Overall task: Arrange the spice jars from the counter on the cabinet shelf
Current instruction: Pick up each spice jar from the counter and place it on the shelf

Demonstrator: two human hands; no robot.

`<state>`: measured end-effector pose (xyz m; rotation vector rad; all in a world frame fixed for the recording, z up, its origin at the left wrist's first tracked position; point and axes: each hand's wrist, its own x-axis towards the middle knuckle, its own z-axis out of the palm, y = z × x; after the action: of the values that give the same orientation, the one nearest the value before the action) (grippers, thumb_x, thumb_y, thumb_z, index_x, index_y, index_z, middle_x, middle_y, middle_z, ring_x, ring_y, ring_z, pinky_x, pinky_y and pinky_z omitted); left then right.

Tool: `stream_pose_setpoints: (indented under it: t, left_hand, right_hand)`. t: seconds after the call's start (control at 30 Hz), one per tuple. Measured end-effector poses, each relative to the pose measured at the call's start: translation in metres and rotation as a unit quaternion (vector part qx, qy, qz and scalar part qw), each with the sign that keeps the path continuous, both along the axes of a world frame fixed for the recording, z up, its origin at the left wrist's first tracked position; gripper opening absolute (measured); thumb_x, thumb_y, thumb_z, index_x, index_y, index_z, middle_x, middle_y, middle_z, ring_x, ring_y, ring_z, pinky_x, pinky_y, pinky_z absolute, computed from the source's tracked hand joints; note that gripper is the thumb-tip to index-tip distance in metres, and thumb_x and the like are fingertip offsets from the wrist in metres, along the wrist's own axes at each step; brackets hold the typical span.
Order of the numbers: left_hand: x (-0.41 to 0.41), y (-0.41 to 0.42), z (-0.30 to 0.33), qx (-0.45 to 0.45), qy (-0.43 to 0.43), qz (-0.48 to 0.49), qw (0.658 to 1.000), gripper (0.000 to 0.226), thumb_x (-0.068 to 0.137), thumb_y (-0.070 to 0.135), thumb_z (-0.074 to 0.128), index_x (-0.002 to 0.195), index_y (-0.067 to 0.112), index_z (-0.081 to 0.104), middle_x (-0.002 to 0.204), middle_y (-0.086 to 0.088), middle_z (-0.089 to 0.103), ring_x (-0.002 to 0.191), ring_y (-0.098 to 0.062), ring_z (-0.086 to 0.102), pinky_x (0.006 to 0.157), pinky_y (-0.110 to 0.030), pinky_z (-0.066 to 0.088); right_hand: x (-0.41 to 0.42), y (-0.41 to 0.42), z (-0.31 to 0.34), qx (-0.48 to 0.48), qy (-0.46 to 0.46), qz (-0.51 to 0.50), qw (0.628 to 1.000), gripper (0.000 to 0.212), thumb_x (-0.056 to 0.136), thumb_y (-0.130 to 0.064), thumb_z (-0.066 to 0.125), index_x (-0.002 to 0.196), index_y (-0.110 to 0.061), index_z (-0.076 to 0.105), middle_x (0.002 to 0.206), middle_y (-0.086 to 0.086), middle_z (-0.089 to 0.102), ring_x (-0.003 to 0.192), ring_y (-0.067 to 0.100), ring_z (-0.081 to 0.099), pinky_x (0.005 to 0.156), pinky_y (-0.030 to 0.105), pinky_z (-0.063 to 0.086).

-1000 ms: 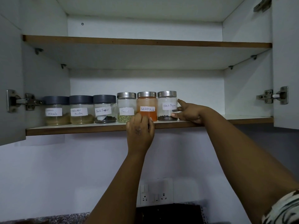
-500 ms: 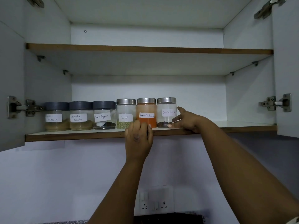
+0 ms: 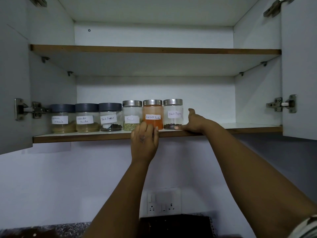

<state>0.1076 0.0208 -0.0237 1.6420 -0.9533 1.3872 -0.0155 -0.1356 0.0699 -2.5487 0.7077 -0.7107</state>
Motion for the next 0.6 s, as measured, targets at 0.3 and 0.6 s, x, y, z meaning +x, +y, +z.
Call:
stream_pose_setpoints:
  t: [0.3,0.6]
  left_hand:
    - [-0.017,0.015,-0.008,0.072,-0.016,0.085,0.994,0.03,0.089,0.038,0.062,0.091,0.008,0.06,0.094,-0.009,0.057,0.087,-0.027,0.054,0.071,-0.036,0.045]
    - [-0.049,0.025,-0.015,0.204,0.123,0.124,0.963,0.074,0.08,0.039,0.066,0.142,0.01,0.037,0.141,-0.01,0.039,0.131,-0.028,0.037,0.101,-0.041,0.04]
  right_hand:
    - [-0.017,0.023,-0.056,-0.177,-0.034,-0.11,0.977,0.057,0.102,-0.047,0.021,0.145,-0.013,0.036,0.144,0.013,0.043,0.134,0.031,0.035,0.114,0.044,0.019]
    - [-0.054,0.031,-0.089,-0.2,-0.058,-0.048,0.977,0.06,0.101,-0.041,0.038,0.153,-0.016,0.018,0.157,0.006,0.018,0.148,0.024,0.005,0.114,0.047,0.027]
